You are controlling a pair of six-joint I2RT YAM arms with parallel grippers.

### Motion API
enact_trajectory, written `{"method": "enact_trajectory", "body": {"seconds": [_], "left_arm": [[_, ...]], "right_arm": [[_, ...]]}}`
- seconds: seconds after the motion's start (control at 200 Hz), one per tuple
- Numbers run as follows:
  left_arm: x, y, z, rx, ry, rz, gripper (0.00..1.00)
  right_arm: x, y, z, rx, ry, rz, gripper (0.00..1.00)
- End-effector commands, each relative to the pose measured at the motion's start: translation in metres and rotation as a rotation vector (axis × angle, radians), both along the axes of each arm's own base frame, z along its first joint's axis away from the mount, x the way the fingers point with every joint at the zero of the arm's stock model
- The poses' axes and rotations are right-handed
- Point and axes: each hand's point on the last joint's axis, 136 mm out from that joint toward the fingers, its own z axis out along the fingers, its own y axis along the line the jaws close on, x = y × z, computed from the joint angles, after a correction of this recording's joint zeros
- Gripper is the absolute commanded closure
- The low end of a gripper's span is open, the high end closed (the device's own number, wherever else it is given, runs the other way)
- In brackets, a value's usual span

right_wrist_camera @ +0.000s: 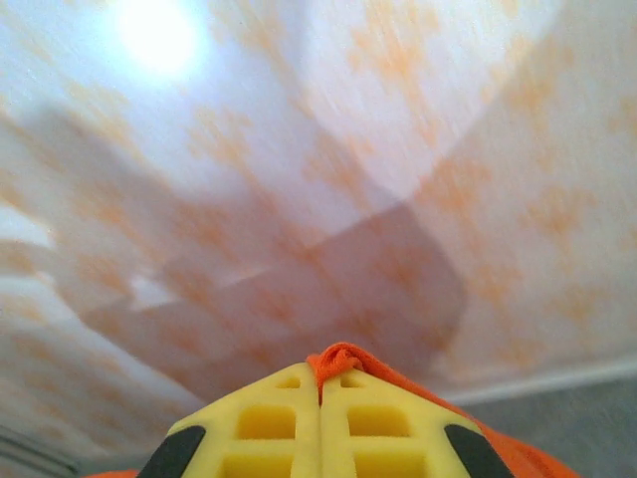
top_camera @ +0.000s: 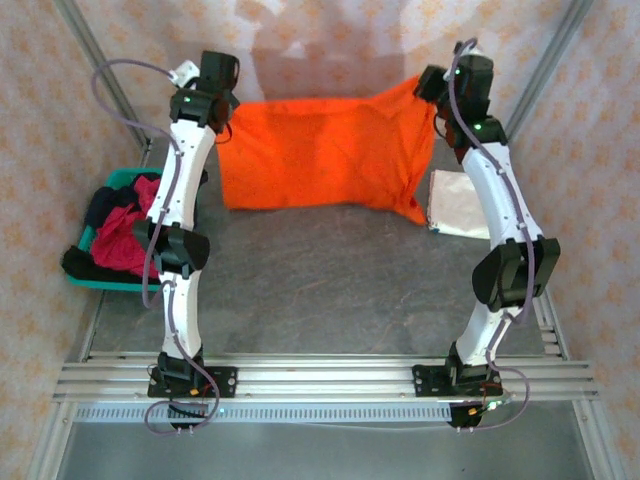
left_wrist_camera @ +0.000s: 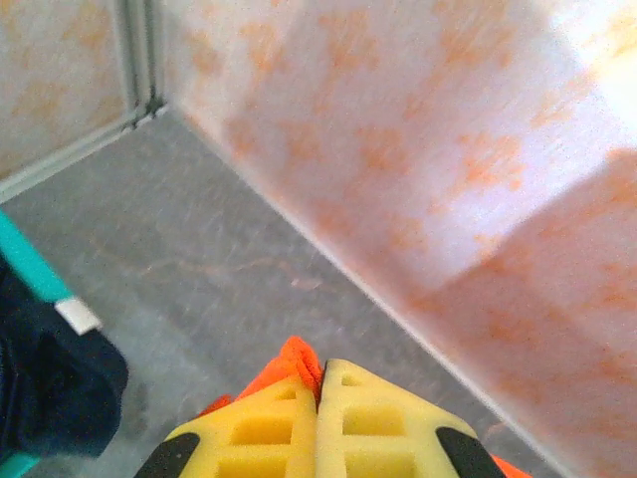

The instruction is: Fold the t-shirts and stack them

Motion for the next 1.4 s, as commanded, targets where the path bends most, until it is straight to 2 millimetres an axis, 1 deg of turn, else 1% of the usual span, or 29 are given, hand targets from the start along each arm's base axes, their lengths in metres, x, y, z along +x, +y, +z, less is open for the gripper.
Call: {"method": "enact_trajectory", "body": {"seconds": [0.0,0.055,0.09,0.095,0.105,0.155,0.195,0.28,0.285,0.3,0.34,0.355,0.415,0.42,0.44,0.47,0.485,0.515,0.52,0.58,0.63,0.696,0.776,0.826,0.971,1.106,1.166,1.246,1.396], "left_arm": [[-0.049,0.007,0.074,0.032,-0.097,-0.030,1.00],[-0.061,0.006,0.089,0.022,-0.134,-0.044,1.00],[-0.067,0.005,0.092,0.014,-0.145,-0.059,1.00],[-0.066,0.004,0.088,0.015,-0.136,-0.061,1.00],[-0.073,0.005,0.093,0.013,-0.147,-0.064,1.00],[-0.088,0.006,0.091,0.016,-0.136,-0.069,1.00],[-0.099,0.008,0.080,0.026,-0.098,-0.064,1.00],[-0.125,0.014,0.045,0.036,-0.008,-0.055,1.00],[-0.127,0.014,0.046,0.035,-0.014,-0.054,1.00],[-0.131,0.014,0.037,0.036,0.005,-0.054,1.00],[-0.144,0.015,0.017,0.030,0.031,-0.054,1.00],[-0.149,0.015,0.005,0.027,0.052,-0.054,1.00],[-0.167,0.015,-0.039,0.010,0.118,-0.054,1.00],[-0.169,0.015,-0.043,0.009,0.125,-0.054,1.00],[-0.175,0.015,-0.059,0.005,0.153,-0.053,1.00],[-0.185,0.016,-0.083,-0.005,0.199,-0.050,1.00],[-0.190,0.016,-0.095,-0.009,0.226,-0.046,1.00],[-0.201,0.015,-0.119,-0.022,0.280,-0.043,1.00],[-0.203,0.015,-0.123,-0.025,0.289,-0.043,1.00],[-0.224,0.013,-0.165,-0.065,0.377,-0.034,1.00],[-0.242,0.010,-0.199,-0.101,0.437,-0.019,1.00],[-0.257,0.007,-0.231,-0.139,0.466,0.003,1.00],[-0.270,0.003,-0.263,-0.171,0.508,0.019,1.00],[-0.276,0.001,-0.277,-0.175,0.545,0.024,1.00],[-0.288,0.000,-0.299,-0.110,0.657,0.035,1.00],[-0.294,0.000,-0.309,-0.104,0.677,0.052,1.00],[-0.297,0.000,-0.312,-0.108,0.679,0.054,0.95],[-0.304,0.002,-0.314,-0.097,0.690,0.066,0.91],[-0.319,0.008,-0.310,-0.086,0.687,0.087,0.94]], "right_arm": [[-0.047,-0.005,0.101,0.055,-0.232,0.018,1.00],[-0.063,-0.005,0.117,0.061,-0.267,0.031,1.00],[-0.071,-0.004,0.120,0.060,-0.276,0.043,1.00],[-0.073,-0.003,0.121,0.060,-0.278,0.046,1.00],[-0.075,-0.003,0.121,0.058,-0.280,0.051,1.00],[-0.083,0.000,0.114,0.045,-0.267,0.072,1.00],[-0.090,0.002,0.102,0.031,-0.239,0.090,1.00],[-0.104,0.008,0.048,-0.001,-0.125,0.132,1.00],[-0.105,0.008,0.044,-0.003,-0.118,0.133,1.00],[-0.110,0.008,0.029,-0.007,-0.088,0.140,1.00],[-0.120,0.010,0.002,-0.012,-0.039,0.155,1.00],[-0.125,0.010,-0.005,-0.015,-0.027,0.160,1.00],[-0.147,0.012,-0.061,-0.016,0.089,0.187,1.00],[-0.147,0.012,-0.061,-0.016,0.089,0.187,1.00],[-0.156,0.014,-0.084,-0.014,0.138,0.205,1.00],[-0.163,0.015,-0.110,-0.008,0.199,0.218,1.00],[-0.172,0.016,-0.116,-0.003,0.211,0.228,1.00],[-0.185,0.018,-0.143,0.013,0.274,0.248,1.00],[-0.185,0.018,-0.143,0.013,0.274,0.248,1.00],[-0.209,0.021,-0.190,0.047,0.390,0.272,1.00],[-0.224,0.020,-0.218,0.061,0.460,0.269,1.00],[-0.242,0.015,-0.256,0.058,0.556,0.247,1.00],[-0.257,0.011,-0.288,0.050,0.655,0.229,1.00],[-0.267,0.008,-0.307,0.044,0.730,0.216,1.00],[-0.288,0.002,-0.339,0.040,0.885,0.182,1.00],[-0.304,0.000,-0.358,0.063,0.988,0.159,1.00],[-0.311,-0.001,-0.366,0.066,1.030,0.153,1.00],[-0.316,-0.002,-0.369,0.060,1.057,0.152,1.00],[-0.327,-0.003,-0.365,0.060,1.070,0.151,1.00]]}}
